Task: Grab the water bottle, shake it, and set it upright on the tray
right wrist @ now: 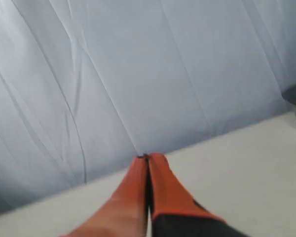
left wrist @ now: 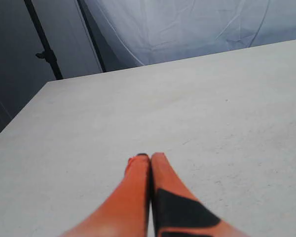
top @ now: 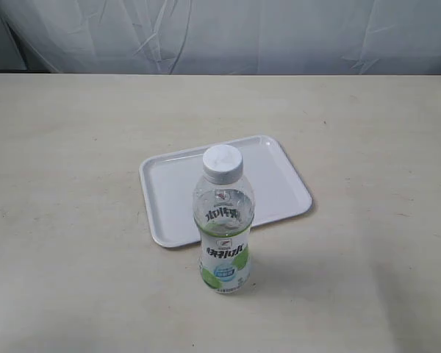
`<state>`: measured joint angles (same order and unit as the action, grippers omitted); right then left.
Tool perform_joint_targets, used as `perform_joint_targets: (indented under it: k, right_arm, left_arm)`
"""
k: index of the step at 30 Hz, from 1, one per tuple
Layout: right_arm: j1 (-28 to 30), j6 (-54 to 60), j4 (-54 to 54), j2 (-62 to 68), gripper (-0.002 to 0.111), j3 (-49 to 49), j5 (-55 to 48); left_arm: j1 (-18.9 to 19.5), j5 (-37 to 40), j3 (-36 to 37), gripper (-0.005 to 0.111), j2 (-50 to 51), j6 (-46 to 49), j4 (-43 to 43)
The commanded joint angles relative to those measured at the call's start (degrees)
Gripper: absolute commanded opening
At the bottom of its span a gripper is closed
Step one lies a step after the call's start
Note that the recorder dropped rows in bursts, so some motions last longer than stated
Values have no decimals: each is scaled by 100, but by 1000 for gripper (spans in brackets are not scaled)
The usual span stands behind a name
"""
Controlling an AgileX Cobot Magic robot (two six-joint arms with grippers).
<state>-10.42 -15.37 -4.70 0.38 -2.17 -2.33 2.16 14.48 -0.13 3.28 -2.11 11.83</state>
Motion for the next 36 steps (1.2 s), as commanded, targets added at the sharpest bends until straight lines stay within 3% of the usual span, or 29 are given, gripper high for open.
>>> perform_joint_targets:
  k: [1, 4, 6, 10, 12, 18, 25, 28, 31, 33, 36]
  right_arm:
    - [27, -242, -828, -38, -1, 16, 1471]
    - [27, -1333, -1583, -38, -1, -63, 1702]
    - [27, -1761, -1458, -38, -1, -287, 1196]
    - [27, -1761, -946, -38, -1, -563, 233]
    - [27, -1761, -946, -38, -1, -577, 267]
    - [-76, -2046, -1832, -38, -1, -757, 233]
    - [-634, -466, -203, 488, -1, -1621, -466]
    - [-906, 1470, -215, 2340, -1, -2934, -2349]
    - [-906, 1992, -318, 4085, -1, -4072, -3874]
    - [-906, 2809, -1077, 4817, -1, -4305, -3994]
    - [-906, 6106, -4204, 4960, -1, -3284, -3445]
  left_arm:
    - [5, -41, 13, 0, -24, -47, -37]
    - [5, -41, 13, 0, -24, -47, -37]
    - [5, -41, 13, 0, -24, -47, -37]
    - [5, -41, 13, 0, -24, -47, -37]
    - [5, -41, 13, 0, -24, -47, -37]
    - [5, -41, 13, 0, -24, -47, -37]
    - [5, -41, 13, 0, -24, -47, -37]
    - [5, -41, 13, 0, -24, -47, -37]
    - [5, -41, 13, 0, -24, -47, -37]
    - [5, -41, 13, 0, -24, -47, -37]
    - [5, -41, 13, 0, -24, -47, -37]
